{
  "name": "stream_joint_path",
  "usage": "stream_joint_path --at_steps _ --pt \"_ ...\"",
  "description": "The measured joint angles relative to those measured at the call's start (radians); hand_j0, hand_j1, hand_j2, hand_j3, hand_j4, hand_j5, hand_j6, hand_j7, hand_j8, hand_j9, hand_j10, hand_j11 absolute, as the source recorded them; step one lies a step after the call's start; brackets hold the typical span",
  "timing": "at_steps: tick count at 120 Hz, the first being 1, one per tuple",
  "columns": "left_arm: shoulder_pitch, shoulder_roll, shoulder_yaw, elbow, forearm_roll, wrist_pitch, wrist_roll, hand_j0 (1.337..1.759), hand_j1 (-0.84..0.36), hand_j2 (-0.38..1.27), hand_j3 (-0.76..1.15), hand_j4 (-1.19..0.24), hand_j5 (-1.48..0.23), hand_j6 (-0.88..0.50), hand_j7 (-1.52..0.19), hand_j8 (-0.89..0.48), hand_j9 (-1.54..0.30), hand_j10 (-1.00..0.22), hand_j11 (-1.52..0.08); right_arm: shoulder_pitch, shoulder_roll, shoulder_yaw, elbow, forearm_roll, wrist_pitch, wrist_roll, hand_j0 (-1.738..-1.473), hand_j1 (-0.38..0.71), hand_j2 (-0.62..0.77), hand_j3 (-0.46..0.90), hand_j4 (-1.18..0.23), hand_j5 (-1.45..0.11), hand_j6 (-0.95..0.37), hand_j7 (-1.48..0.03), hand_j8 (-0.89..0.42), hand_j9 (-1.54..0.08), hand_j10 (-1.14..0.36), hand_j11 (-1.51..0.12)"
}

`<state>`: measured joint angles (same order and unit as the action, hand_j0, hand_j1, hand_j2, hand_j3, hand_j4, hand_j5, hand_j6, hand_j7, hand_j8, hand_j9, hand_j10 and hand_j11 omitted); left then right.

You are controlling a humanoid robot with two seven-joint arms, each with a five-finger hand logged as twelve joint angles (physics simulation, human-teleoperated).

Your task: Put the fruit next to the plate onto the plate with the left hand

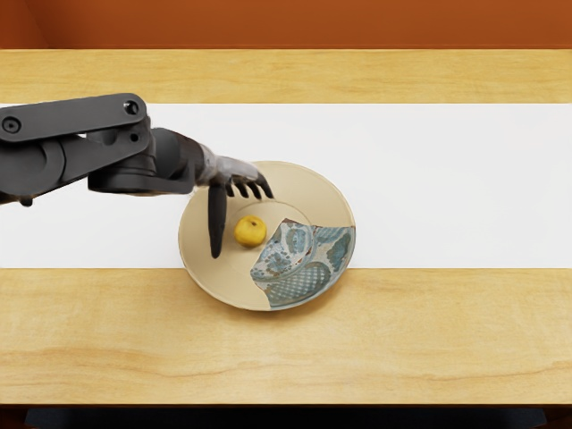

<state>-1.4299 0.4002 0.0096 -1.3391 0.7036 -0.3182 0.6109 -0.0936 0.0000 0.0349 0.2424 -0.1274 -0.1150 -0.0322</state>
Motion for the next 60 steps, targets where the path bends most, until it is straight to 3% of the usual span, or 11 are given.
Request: stream_joint_path --at_steps 25,60 --pt "0.002 0.235 -0.08 0.021 -0.262 -0.232 0.0 1.658 0.3 0.03 0.0 -0.06 -0.08 -0.06 -0.08 -0.05 -0.08 -0.06 -0.08 0.001 0.0 0.0 0.0 0.0 0.0 0.0 -1.658 -0.31 -0.01 0.0 -0.03 -0.04 -0.03 -0.04 -0.03 -0.04 -0.03 -0.04" --pt "0.016 0.41 -0.115 0.15 -0.462 -0.289 0.0 1.658 0.34 0.01 0.0 -0.02 -0.02 -0.02 -0.02 -0.01 -0.02 -0.02 -0.02 0.004 0.0 0.0 0.002 0.0 0.0 0.001 -1.658 -0.31 -0.01 0.0 -0.03 -0.04 -0.03 -0.04 -0.03 -0.04 -0.03 -0.04"
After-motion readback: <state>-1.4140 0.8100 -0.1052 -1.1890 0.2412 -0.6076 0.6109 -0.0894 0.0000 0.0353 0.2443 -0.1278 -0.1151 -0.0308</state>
